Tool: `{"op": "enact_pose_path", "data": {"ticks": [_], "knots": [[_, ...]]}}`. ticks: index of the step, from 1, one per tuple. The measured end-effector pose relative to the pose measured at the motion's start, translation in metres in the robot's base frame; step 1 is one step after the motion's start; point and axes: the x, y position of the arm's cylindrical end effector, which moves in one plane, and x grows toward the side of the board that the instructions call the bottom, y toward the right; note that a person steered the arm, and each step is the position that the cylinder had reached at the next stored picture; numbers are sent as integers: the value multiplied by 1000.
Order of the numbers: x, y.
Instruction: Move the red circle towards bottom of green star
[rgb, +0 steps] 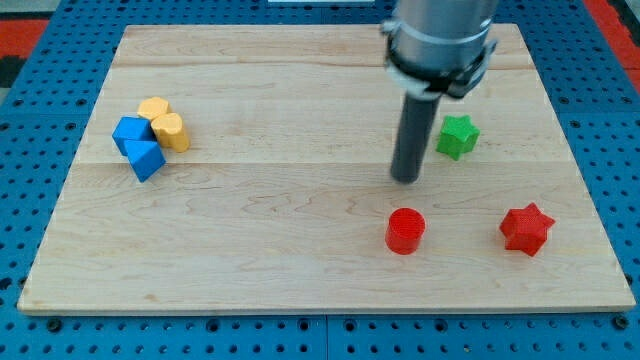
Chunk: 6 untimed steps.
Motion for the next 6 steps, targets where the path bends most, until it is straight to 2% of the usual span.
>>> {"op": "enact_pose_path", "data": {"ticks": [1,2,3,4,6], "knots": [[77,-17],[113,1],[90,5],[66,-23],[57,42]]}}
